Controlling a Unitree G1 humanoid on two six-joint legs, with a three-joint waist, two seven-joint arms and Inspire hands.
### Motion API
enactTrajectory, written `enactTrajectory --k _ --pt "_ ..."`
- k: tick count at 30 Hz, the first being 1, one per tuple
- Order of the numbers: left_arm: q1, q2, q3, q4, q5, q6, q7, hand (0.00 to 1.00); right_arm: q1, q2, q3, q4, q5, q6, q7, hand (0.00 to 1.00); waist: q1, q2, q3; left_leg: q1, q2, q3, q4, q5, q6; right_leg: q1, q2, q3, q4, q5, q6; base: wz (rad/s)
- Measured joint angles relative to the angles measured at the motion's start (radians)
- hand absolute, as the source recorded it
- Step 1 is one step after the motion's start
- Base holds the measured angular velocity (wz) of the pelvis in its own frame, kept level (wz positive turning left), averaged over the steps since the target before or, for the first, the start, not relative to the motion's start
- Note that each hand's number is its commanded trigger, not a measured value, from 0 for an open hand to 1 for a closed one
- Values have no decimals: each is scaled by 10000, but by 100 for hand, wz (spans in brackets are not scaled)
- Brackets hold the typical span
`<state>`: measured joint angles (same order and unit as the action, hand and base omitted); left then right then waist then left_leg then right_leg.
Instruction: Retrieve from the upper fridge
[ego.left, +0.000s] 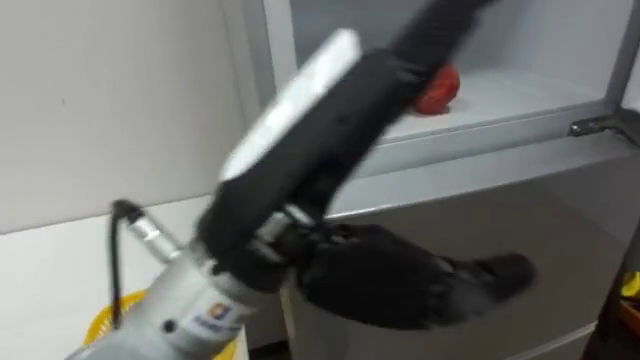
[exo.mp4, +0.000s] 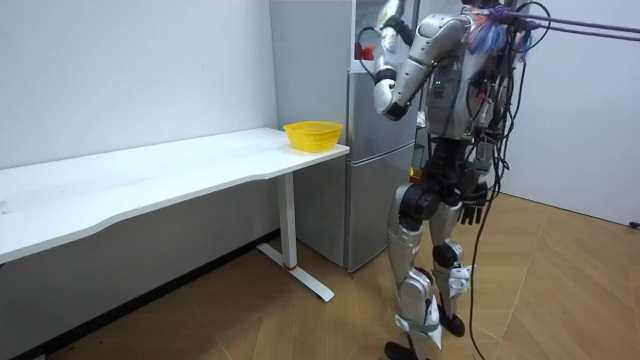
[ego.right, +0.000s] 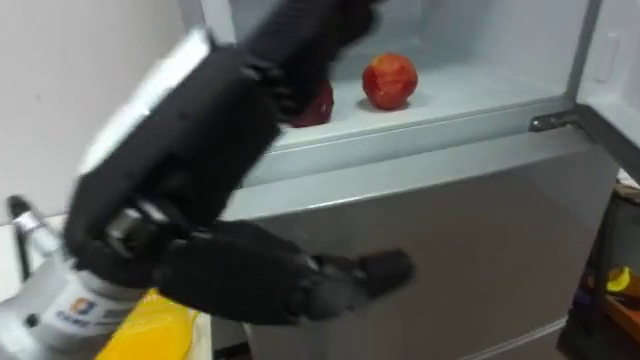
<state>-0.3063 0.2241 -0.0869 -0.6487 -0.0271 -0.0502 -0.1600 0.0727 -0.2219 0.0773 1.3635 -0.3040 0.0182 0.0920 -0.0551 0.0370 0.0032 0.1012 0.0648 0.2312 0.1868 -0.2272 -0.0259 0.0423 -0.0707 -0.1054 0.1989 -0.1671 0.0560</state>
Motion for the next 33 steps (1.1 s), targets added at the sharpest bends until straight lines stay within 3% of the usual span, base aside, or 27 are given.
enactTrajectory --k 2,3,5,6,8,14,17,19,25,29,33 --pt "159 3 799 7 464 -81 538 0 123 23 -246 66 -35 -98 -99 0 184 -69 22 49 -6 -147 5 0 0 121 -24 -213 -16 0 0 22" --pt "277 4 1366 20 629 -283 1009 0 192 47 -419 54 -128 -172 -128 0 292 -126 20 84 -4 -176 5 6 -10 147 -29 -314 -47 -1 -1 20" --pt "480 4 2073 16 803 -624 1866 0 296 86 -639 52 -198 -243 -156 0 398 -159 -29 130 -15 -315 9 8 -14 304 -34 -420 -160 -2 -5 18" --pt "671 10 2552 -3 810 -899 2404 0 371 104 -799 42 -204 -267 -154 0 487 -175 -91 150 -19 -348 10 7 -14 354 -37 -442 -196 -4 -6 16" --pt "984 12 3222 -3 897 -1207 3130 0 479 118 -931 5 -317 -316 -171 0 629 -159 -118 245 -33 -391 13 6 -14 502 -32 -448 -289 4 -7 6" --pt "1784 34 5244 22 732 -1652 5102 0 767 280 -1128 -58 -399 -270 -309 0 1136 18 -56 260 -45 -604 -2 4 -16 623 -43 -623 -267 8 -14 7" --pt "2725 26 6134 379 586 -1973 5800 0 820 211 -1500 -306 -423 -169 -237 0 1322 205 -58 257 -75 -706 -62 2 -14 589 -39 -609 -267 6 -13 0" --pt "3226 -17 6464 817 487 -1987 6144 0 915 210 -1590 -469 -441 -167 -221 0 1441 301 -91 250 -73 -747 -50 3 -15 558 -35 -637 -249 -3 -26 4" --pt "4397 -10 7188 2844 -2311 -1951 6942 0 1090 192 -1583 -686 -379 51 -106 0 1744 311 -119 157 -109 -987 17 9 -23 445 -106 -820 -82 -123 -49 4" --pt "5403 -148 7197 5197 -3891 -1590 7097 0 1182 183 -1617 -836 -512 308 -36 0 1731 189 -85 195 -200 -1126 18 9 -20 428 -187 -767 70 -296 6 5" --pt "5688 -170 7059 7709 -5898 -1271 7248 0 1144 228 -1673 -1138 -518 629 144 0 1684 23 -43 128 -230 -1368 -7 -6 -2 400 -190 -836 83 -308 8 6"
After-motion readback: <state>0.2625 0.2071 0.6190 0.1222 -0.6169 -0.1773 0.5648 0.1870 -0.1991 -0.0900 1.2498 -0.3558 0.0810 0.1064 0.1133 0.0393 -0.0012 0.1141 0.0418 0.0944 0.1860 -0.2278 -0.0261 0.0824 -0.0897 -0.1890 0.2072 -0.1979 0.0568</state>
